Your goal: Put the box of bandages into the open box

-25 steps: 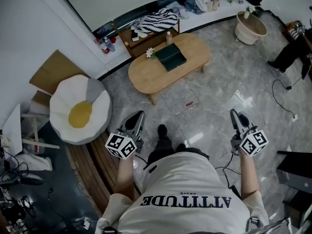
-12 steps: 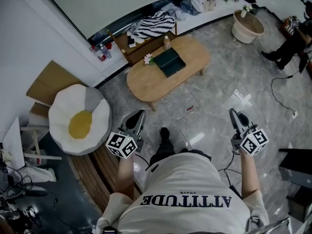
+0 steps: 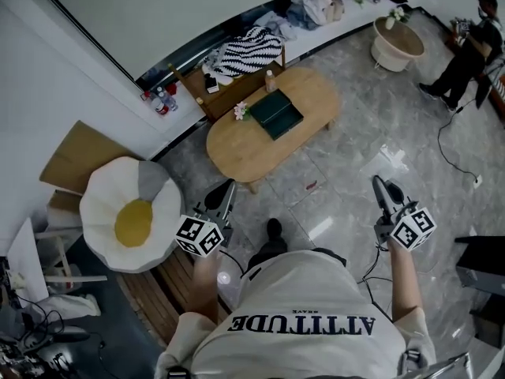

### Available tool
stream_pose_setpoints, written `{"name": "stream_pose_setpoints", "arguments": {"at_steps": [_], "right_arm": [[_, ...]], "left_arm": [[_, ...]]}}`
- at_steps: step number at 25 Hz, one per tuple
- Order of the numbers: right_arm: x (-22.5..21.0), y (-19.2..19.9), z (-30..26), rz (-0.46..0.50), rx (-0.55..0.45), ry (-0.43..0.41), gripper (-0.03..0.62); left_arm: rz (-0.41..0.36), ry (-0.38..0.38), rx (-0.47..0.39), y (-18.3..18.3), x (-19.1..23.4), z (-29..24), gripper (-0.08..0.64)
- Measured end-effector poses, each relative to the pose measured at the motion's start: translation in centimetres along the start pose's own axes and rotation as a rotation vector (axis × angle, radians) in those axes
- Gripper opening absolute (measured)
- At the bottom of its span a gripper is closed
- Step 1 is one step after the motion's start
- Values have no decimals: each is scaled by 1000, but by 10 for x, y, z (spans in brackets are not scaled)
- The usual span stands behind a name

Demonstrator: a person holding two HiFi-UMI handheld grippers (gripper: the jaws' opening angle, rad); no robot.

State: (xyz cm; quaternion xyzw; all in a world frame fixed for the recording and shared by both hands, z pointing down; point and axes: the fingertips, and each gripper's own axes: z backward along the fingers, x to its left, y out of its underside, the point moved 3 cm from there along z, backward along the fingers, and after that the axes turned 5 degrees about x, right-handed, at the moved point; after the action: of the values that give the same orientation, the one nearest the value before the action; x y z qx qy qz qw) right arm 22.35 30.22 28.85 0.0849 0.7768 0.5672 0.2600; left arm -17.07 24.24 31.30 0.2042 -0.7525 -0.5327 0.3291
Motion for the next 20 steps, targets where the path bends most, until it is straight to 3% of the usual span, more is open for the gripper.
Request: {"name": "stream_pose_setpoints", "arguments": {"at_steps": [9,20], "right_arm": [[2,-16,-58,13,8,63,37],[12,-21,-128,2,19,89,37]], "left_arm": [[-56,38,18,-23,63,-34,21],[-43,70,60,-33,135,-53,21]]}}
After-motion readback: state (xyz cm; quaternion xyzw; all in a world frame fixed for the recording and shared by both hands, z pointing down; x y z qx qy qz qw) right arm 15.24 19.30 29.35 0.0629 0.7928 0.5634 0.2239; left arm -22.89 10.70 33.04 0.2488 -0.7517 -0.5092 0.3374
